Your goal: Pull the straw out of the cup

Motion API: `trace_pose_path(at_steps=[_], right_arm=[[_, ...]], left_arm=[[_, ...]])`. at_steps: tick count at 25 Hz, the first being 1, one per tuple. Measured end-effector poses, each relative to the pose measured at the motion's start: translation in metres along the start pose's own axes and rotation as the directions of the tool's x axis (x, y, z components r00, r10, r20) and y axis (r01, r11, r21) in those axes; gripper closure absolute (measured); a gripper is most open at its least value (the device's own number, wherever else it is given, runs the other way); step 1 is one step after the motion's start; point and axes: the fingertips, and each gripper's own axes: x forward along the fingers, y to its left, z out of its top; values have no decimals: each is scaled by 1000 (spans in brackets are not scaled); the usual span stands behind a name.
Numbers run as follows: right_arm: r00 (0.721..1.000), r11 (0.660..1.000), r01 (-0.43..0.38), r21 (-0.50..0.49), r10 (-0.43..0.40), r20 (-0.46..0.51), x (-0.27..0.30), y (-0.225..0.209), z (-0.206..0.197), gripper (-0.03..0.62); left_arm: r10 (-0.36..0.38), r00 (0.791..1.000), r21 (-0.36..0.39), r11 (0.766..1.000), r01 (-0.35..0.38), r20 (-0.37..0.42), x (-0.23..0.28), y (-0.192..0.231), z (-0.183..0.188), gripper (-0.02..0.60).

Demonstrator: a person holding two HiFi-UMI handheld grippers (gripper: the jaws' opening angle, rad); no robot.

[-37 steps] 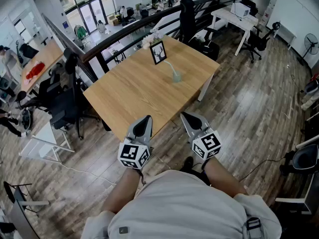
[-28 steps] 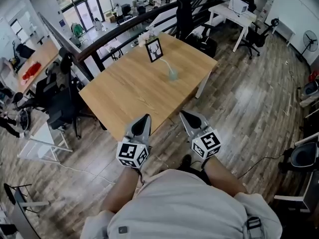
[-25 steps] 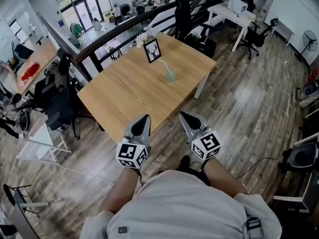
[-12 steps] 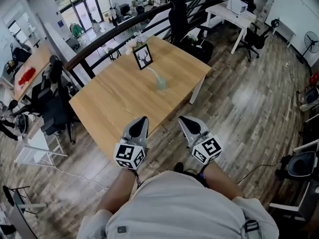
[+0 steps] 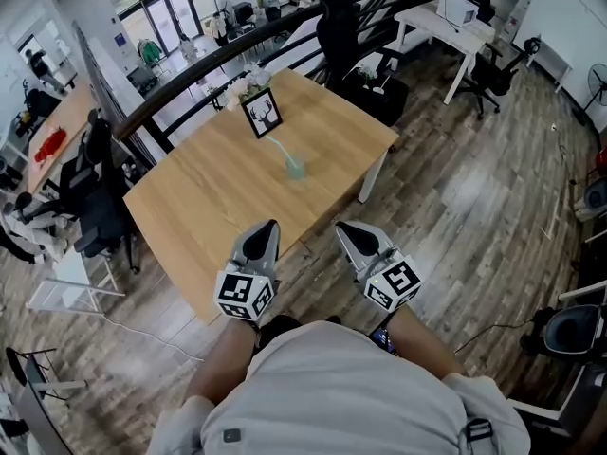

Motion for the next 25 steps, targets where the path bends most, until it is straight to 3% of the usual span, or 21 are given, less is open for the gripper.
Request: trace_pose_path(at_steps=[6,19,25], right_arm=[[1000,1000,-9,11,9,-12,33,-21,-6,585],[998,1000,-2,-12,1,-57,150,-44,-8,585],[994,1000,-17,-6,16,-104,189,-52,-22,585]], left_arm=[[4,1000,-21,1000,-4,-8,28,27,-6,577],[-44,999,-24,999,44,5,76,130,10,577],[-58,998,3,998,58,-37,91,159,-4,577]])
